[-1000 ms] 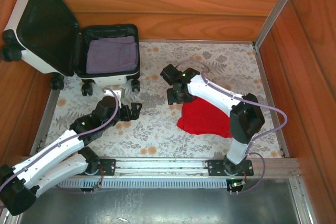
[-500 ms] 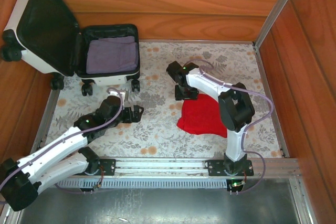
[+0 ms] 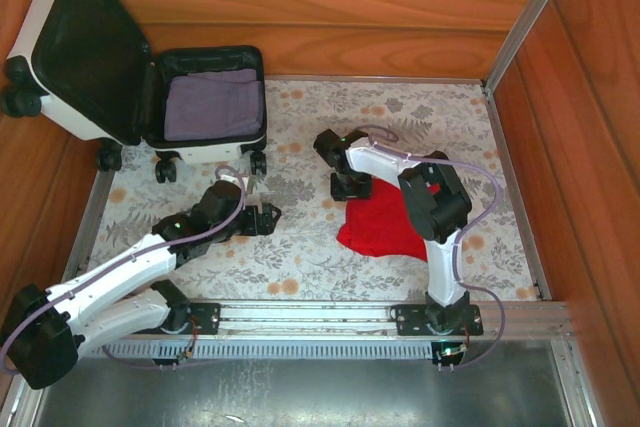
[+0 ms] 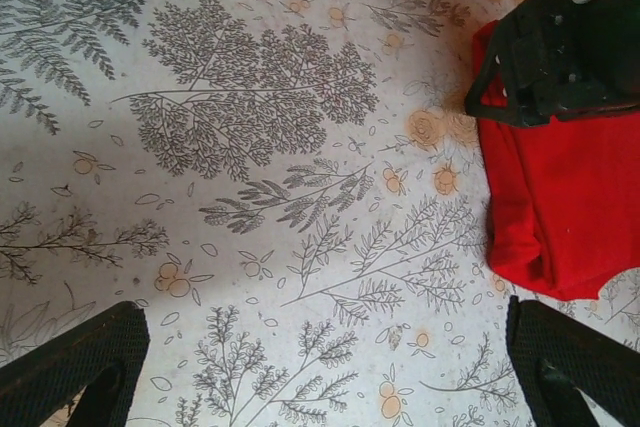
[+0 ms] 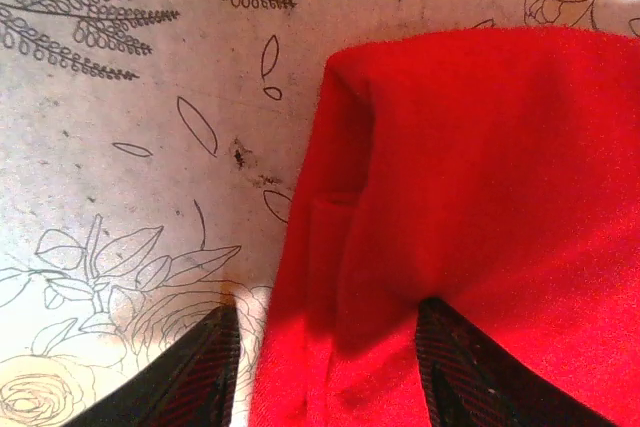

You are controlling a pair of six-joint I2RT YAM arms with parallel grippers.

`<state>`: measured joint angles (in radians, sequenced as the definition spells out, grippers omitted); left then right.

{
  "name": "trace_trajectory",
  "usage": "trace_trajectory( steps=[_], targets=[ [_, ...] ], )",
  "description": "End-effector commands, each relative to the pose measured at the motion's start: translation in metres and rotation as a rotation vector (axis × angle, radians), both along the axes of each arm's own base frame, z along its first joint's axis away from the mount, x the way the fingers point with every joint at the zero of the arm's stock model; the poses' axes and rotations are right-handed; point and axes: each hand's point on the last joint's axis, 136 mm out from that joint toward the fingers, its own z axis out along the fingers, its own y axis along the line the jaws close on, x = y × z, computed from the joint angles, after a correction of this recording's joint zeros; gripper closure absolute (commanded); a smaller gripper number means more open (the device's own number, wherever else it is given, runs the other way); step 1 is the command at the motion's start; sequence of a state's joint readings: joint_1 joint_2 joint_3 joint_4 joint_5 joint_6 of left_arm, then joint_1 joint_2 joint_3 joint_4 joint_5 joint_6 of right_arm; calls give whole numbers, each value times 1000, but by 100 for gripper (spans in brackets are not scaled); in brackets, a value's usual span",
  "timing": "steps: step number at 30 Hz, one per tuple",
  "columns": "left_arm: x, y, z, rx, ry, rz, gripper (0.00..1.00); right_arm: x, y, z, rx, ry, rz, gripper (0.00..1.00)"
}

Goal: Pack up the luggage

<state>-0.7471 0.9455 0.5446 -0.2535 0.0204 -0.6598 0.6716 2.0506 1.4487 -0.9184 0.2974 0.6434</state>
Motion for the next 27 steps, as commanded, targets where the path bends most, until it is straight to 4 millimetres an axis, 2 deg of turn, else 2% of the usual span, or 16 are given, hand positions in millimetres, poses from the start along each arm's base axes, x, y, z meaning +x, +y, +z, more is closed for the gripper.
trace_trajectory(
  steps=[1, 6, 10, 11, 21, 27],
  targets=[
    [1, -9, 7, -35, -1, -10, 4, -3, -10, -13, -33, 12, -10, 53],
    [0, -23, 6, -42, 4, -47, 5, -4, -10, -17, -15, 8, 7, 69],
    [-1, -45, 4, -71, -1, -114, 5, -3, -1, -7, 40, -12, 50, 98],
    [0, -53, 3, -90, -2, -132, 4, -3, 1, -3, 54, -15, 61, 100],
    [4, -119, -14, -80, 49, -297, 2, -16, 29, 48, 322, -89, 129, 100],
    [6, -156, -19, -117, 82, -373, 2, -23, 37, 67, 409, -91, 151, 100]
  ],
)
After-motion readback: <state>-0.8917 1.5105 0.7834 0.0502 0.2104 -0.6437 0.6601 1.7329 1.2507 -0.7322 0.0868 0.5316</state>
